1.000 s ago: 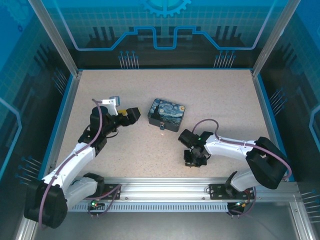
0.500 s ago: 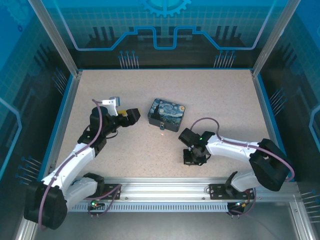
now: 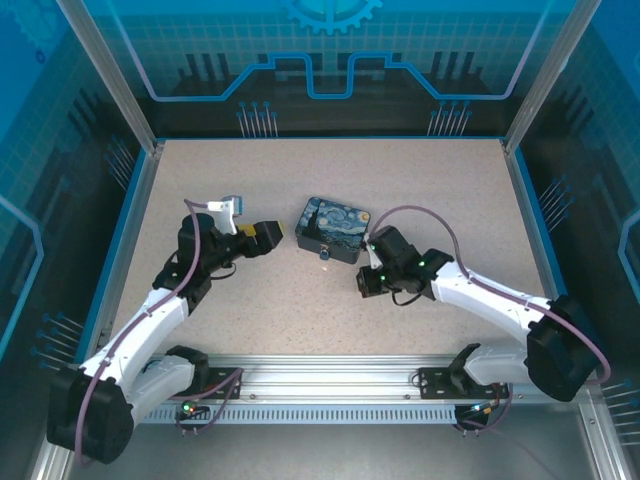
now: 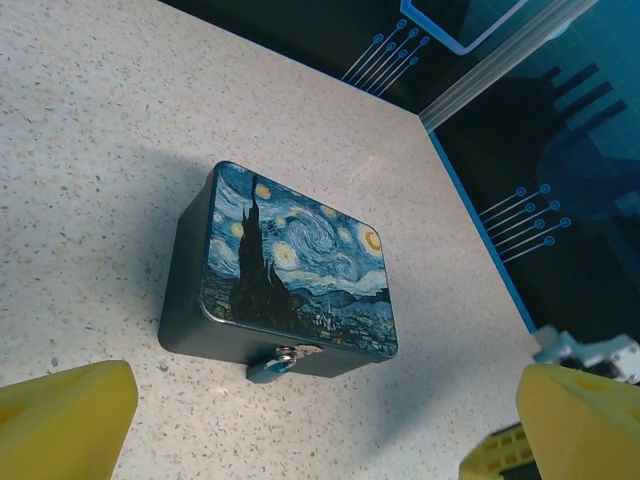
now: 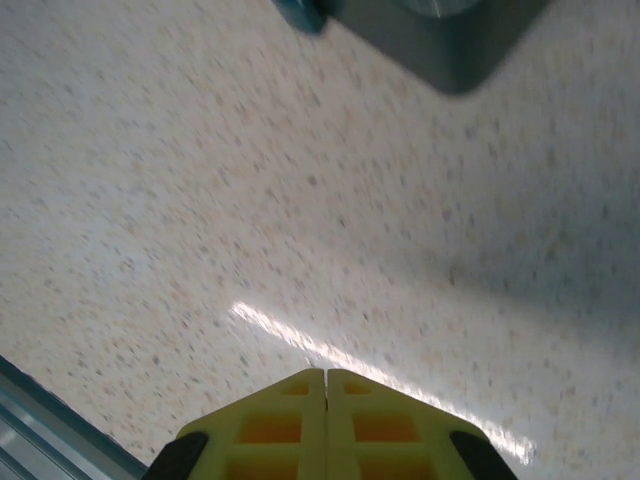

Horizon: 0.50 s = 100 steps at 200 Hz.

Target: Unlock the padlock with the key

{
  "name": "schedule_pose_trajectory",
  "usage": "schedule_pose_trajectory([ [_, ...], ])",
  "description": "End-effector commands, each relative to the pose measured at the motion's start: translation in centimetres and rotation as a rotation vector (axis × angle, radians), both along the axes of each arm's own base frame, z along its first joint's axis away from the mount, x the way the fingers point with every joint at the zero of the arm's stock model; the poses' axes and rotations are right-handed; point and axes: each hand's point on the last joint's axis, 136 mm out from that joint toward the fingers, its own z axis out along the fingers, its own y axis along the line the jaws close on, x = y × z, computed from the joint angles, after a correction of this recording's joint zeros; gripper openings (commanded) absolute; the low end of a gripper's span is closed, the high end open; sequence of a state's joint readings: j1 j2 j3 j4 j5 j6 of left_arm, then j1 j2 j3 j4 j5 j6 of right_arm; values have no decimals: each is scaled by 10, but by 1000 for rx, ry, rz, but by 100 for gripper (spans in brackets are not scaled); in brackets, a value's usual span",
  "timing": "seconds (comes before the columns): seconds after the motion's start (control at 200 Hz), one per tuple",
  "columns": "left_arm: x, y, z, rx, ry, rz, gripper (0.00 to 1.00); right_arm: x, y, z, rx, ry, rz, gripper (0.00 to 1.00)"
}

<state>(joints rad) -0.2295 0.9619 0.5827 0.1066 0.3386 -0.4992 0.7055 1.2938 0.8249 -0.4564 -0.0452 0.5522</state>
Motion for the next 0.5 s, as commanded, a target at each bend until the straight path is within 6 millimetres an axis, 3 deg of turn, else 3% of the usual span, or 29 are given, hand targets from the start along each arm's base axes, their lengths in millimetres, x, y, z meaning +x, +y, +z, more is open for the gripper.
schedule_pose_trajectory([
  [0.0, -6, -4, 13, -27, -7, -23, 99, 8, 13, -2, -9, -18, 106, 0],
  [0.035, -5, -3, 12, -27, -5, -17, 99, 9, 15, -9, -14, 0, 114, 0],
  [0.06, -5, -3, 11, -26, -4, -15, 99, 15, 23, -4, 3, -12, 121, 0],
  [0.25, -4, -2, 8, -24, 2, -4, 99, 13, 28, -42, -30, 82, 123, 0],
  [0.355, -4, 0, 6, -17, 6, 1, 99, 10, 24, -52, -53, 106, 113, 0],
  [0.375, -4, -1, 6, -17, 7, 0, 99, 3, 17, -61, -73, 130, 110, 0],
  [0.495, -3, 0, 5, -11, 8, 4, 99, -11, 3, -72, -114, 166, 92, 2],
])
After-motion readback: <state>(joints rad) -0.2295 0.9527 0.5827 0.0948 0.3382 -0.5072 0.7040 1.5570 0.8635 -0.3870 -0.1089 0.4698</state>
